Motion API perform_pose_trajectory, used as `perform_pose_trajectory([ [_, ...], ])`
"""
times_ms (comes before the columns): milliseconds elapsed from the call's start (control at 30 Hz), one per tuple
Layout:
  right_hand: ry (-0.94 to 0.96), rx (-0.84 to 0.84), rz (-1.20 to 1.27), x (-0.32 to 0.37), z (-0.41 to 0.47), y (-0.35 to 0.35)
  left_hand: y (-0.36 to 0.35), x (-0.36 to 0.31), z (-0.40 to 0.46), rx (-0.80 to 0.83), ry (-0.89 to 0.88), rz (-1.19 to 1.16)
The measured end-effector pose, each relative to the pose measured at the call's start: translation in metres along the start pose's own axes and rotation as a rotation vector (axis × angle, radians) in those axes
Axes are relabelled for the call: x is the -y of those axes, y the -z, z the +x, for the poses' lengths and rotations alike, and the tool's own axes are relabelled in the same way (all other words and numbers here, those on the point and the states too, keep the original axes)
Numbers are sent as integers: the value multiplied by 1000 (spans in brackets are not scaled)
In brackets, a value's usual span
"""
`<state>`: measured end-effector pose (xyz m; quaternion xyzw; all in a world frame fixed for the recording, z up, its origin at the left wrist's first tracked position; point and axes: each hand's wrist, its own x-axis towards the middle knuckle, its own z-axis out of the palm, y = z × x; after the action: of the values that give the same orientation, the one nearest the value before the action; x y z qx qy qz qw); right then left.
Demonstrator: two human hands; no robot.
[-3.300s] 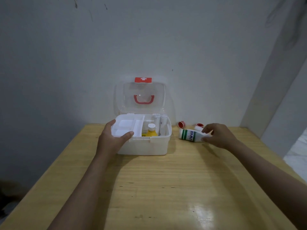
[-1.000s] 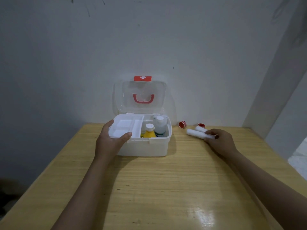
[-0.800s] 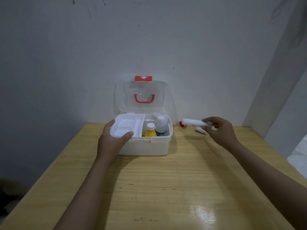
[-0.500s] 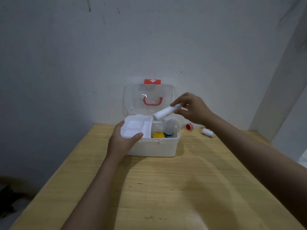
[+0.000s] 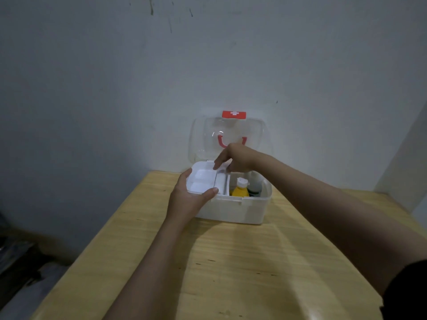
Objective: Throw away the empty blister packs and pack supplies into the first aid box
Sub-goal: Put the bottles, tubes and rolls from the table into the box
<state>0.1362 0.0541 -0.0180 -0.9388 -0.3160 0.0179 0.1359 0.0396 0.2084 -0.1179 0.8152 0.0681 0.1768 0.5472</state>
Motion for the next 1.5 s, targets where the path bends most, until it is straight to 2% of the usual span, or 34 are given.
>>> perform_pose_trajectory([
  [100,-25,-77,104,-8,-5,5,0,0,0,3,3,-16],
  [233,-117,-281,224,-37,-33,24,1,1,0,2,0,-35],
  [333,-200,-371,241,-70,-65,31,0,0,0,-10,1,-13],
  [633,-569,-376,45,-175,-139,-12,-3,0,2,-40,-10,12],
  [767,-681,-414,120,-192,-151,-37,-4,2,2,-50,-8,-12],
  [833,-693,-489,180,-195,-154,-47,-4,3,0,-50,-11,-25],
  [1033,-633,-614,266,-191,-154,-53,-4,2,0,-59,-18,-15],
  [1233,-455,-713,341,-138,-149,-18,-3,2,0,-40,-13,-30],
  [1367,-278,-692,410,-78,-132,6,-3,-1,-1,-34,-20,-34],
  [1500,-146,-538,404,-20,-101,12,2,-2,-2,9,-28,-59],
])
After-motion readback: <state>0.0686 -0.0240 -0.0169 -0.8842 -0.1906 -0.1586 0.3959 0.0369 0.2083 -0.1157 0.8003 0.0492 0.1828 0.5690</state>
